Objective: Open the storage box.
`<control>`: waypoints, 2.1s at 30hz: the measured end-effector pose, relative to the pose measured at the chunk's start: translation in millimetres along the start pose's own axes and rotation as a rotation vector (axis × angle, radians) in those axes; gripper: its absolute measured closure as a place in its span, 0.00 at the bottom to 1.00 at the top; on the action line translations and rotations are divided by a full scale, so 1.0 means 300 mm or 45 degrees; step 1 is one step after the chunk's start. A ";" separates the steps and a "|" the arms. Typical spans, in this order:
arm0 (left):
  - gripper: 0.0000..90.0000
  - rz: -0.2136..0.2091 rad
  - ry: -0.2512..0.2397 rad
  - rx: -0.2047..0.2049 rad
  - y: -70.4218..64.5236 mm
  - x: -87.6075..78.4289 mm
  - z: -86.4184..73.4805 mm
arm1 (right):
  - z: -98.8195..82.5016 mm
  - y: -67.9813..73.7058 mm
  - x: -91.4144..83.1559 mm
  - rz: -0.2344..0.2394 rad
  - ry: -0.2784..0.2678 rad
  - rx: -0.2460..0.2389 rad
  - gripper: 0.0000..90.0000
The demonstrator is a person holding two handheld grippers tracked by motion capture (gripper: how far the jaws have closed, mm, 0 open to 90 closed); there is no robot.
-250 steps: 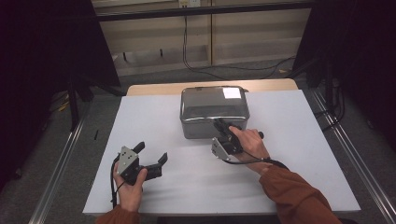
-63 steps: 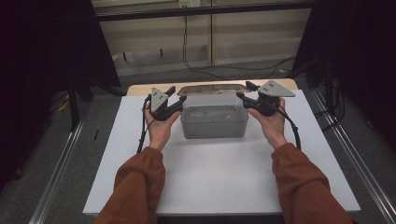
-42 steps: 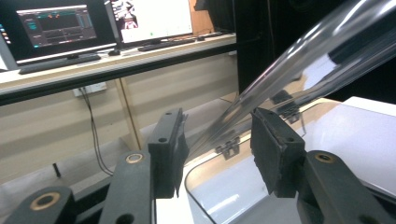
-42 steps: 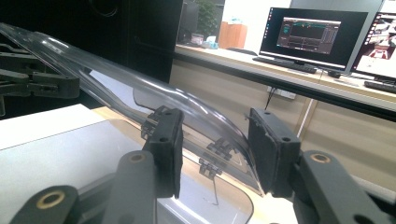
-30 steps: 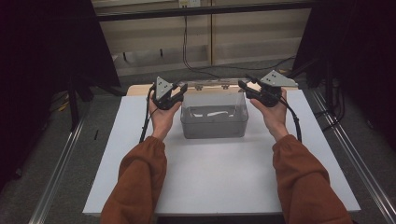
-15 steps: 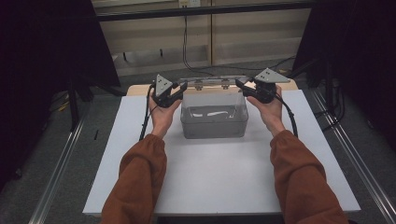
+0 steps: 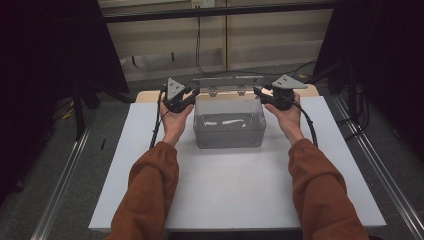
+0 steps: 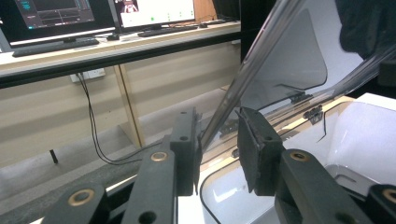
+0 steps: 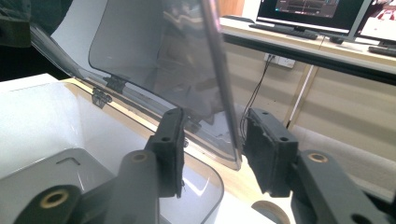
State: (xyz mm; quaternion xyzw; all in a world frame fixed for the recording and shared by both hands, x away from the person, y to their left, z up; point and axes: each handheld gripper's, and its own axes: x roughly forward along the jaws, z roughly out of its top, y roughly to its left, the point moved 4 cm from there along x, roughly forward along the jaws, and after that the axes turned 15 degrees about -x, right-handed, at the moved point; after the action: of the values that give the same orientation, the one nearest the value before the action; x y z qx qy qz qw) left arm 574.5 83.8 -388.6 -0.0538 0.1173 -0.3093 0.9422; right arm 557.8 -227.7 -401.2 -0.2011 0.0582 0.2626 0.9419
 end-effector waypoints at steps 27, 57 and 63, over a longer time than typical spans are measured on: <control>0.76 0.026 0.118 -0.102 0.056 0.073 -0.050 | -0.004 -0.038 0.045 -0.010 -0.030 0.058 0.80; 0.84 0.001 0.174 -0.192 0.094 0.136 -0.031 | -0.038 -0.061 0.108 0.021 0.051 0.134 0.81; 0.84 0.002 0.193 -0.233 0.101 0.154 -0.028 | -0.040 -0.070 0.121 0.035 0.056 0.186 0.82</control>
State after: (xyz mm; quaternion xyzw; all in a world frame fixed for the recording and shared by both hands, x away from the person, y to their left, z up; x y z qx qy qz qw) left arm 625.7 80.4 -410.6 -0.1159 0.2160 -0.2997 0.9220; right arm 599.6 -232.0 -412.5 -0.1367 0.1008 0.2661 0.9489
